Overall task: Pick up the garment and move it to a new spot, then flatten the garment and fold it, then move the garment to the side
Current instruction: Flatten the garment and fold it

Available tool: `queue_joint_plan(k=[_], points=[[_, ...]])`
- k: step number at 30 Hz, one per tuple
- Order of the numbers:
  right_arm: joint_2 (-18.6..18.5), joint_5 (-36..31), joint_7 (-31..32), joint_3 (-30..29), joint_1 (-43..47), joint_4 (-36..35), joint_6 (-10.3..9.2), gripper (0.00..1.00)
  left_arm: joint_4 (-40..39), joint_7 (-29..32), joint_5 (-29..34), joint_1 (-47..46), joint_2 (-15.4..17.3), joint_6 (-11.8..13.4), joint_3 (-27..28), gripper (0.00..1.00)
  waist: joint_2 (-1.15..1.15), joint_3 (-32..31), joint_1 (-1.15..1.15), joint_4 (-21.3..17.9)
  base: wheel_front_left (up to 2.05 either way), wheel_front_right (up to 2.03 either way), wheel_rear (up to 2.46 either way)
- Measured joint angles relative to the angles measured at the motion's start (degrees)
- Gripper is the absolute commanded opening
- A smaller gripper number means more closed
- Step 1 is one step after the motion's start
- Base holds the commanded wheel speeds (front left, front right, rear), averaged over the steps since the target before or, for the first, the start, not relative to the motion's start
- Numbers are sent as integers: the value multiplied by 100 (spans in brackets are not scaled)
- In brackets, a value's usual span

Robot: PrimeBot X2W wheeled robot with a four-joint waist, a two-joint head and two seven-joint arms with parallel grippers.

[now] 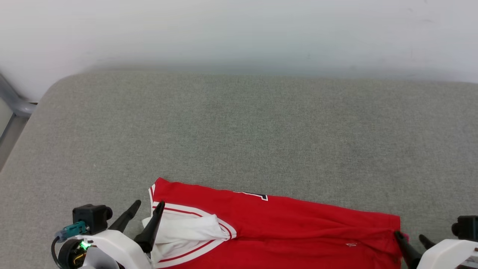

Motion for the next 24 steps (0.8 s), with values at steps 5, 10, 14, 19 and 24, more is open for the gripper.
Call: queue_joint_plan(k=[5,10,14,19,24], points=[[-1,-172,469,-261,1,-336,0,100,-352,-292,318,76,-64,283,253,100,0,-109,0,17,0,0,0],[-76,-305,935,-509,-63,-547,-1,100,-658,-361,779,142,-307,439,632,100,0,-94,0,104,0,0,0],[-172,-336,1246,-581,-221,-584,0,100,-951,-363,1343,161,-593,401,1083,100,0,7,0,198,0,0,0],[-197,-352,1572,-481,-355,-534,0,100,-1117,-364,1875,232,-914,198,1471,100,0,201,0,321,0,0,0],[-114,-338,1845,-356,-313,-369,0,100,-1146,-364,2163,289,-1138,-13,1667,100,0,388,1,452,0,0,0]])
